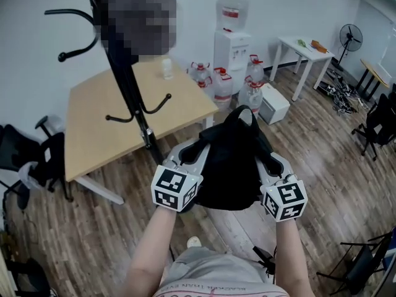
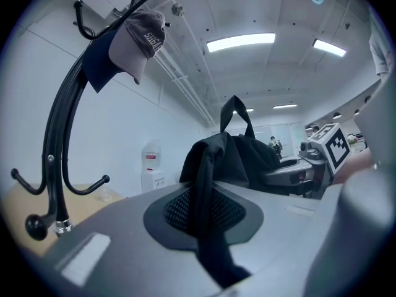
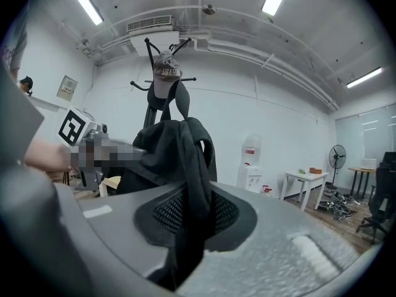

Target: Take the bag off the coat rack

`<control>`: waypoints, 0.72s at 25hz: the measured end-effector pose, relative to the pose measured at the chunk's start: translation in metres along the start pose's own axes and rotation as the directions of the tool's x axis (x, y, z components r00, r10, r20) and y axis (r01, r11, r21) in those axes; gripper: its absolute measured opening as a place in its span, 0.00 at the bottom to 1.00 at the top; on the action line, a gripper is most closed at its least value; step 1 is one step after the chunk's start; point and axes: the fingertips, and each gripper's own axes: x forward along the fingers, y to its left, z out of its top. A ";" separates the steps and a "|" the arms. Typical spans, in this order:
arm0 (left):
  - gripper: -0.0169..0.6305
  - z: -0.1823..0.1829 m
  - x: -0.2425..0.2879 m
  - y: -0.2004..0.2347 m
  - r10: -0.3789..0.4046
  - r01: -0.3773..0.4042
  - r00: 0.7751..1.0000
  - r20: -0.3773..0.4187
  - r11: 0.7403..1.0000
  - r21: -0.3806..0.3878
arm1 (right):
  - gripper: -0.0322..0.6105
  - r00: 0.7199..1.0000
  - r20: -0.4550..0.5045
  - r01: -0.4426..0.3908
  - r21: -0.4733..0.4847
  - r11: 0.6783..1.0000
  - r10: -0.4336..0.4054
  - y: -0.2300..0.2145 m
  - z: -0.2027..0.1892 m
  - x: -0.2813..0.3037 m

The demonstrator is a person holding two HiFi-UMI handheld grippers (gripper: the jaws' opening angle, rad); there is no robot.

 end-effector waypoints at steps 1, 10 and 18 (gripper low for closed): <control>0.12 0.003 0.004 -0.001 -0.006 0.006 1.000 0.006 1.000 0.001 | 0.13 1.000 0.003 0.010 -0.004 1.000 -0.010 -0.004 0.002 -0.001; 0.12 0.017 0.028 -0.019 -0.067 0.066 0.997 0.030 0.998 0.015 | 0.13 0.996 0.017 0.086 -0.015 0.996 -0.086 -0.030 0.010 -0.015; 0.12 0.022 0.040 -0.033 -0.105 0.105 0.994 0.034 0.994 0.027 | 0.13 0.992 0.015 0.124 -0.018 0.992 -0.124 -0.043 0.011 -0.026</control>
